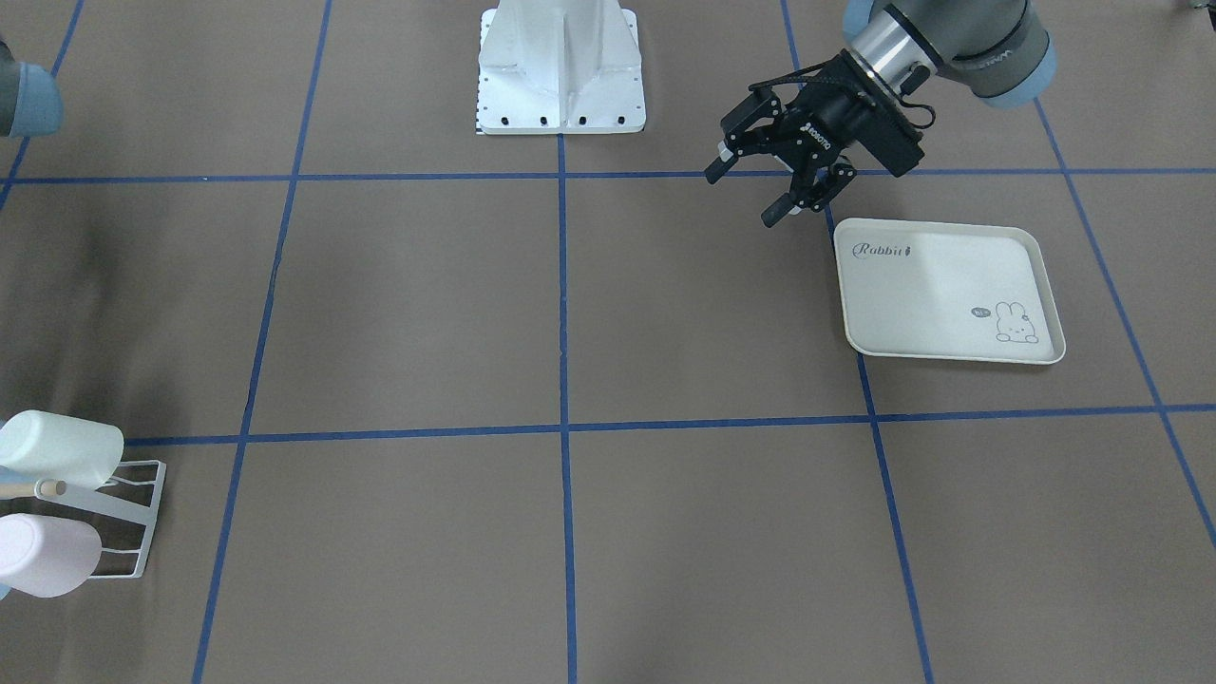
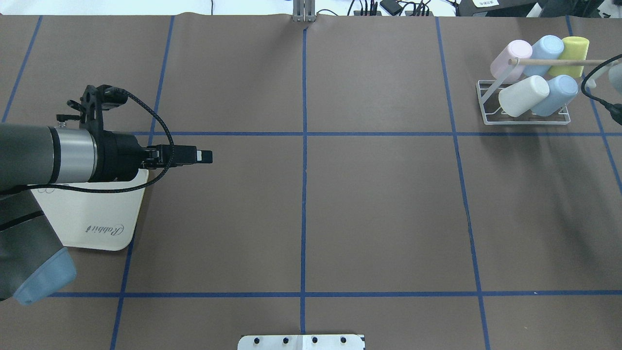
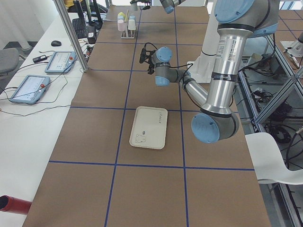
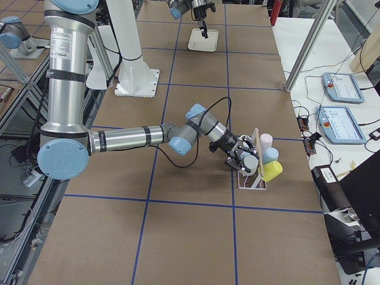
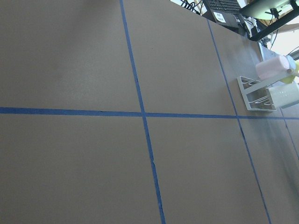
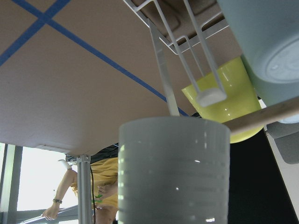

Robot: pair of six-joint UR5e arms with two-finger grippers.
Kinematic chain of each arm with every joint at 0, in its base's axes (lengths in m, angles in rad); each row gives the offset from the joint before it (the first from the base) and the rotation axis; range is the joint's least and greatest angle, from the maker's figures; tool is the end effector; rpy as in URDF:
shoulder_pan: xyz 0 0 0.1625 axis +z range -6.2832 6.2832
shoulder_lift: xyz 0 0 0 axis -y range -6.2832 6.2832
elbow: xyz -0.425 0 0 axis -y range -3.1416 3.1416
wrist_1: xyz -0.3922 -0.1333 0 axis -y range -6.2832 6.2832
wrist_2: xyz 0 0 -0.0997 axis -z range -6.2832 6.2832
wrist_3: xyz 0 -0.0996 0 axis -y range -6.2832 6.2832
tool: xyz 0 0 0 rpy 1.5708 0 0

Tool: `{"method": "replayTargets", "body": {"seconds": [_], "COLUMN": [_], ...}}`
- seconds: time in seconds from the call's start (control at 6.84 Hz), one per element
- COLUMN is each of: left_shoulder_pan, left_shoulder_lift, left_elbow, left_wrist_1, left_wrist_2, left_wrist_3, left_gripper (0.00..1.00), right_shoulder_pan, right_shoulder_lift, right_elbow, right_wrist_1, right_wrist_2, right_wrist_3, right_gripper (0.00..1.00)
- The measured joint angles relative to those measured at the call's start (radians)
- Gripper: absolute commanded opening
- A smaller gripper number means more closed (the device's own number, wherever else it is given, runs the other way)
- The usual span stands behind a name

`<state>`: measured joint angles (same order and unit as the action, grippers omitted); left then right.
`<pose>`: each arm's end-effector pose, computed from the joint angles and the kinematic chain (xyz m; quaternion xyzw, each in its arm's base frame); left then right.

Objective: Transfer IKEA cup to right arm and place on rack

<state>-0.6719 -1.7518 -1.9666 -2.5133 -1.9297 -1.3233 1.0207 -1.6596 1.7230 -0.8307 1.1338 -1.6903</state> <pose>0.3329 -0.3904 0.2719 0.1847 0.6647 -0.0301 0.7233 -0.1055 -0.5076 0.5519 0.2137 0.3740 -0.7719 0.4676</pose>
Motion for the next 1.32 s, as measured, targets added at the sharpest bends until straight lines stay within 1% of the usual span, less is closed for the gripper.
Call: {"method": "replayTargets", "body": {"seconds": [0.29,1.17,1.32], "left_shoulder_pan": [0.0,0.001,0.001], "left_shoulder_lift": [0.0,0.005,0.006], "left_elbow": [0.0,-0.002,-0.002], "left_wrist_1": [0.0,-0.002,-0.002], "left_wrist_2": [0.0,0.002,0.002], "left_wrist_3": [-0.001,-0.004,-0.004], "left_gripper": [1.0,1.0,1.0], "right_shoulder_pan": [-0.02,-0.057,-0.062], "right_shoulder_lift": [0.023,0.072,0.078], "right_elbow": [-0.017,-0.086,-0.094], "right_wrist_1": [-0.022,-0.026,-0.027], "right_wrist_2": [-0.025,-0.068,-0.078], "right_wrist_3": [0.0,0.0,0.0], "right_gripper": [0.0,0.0,0.04]}}
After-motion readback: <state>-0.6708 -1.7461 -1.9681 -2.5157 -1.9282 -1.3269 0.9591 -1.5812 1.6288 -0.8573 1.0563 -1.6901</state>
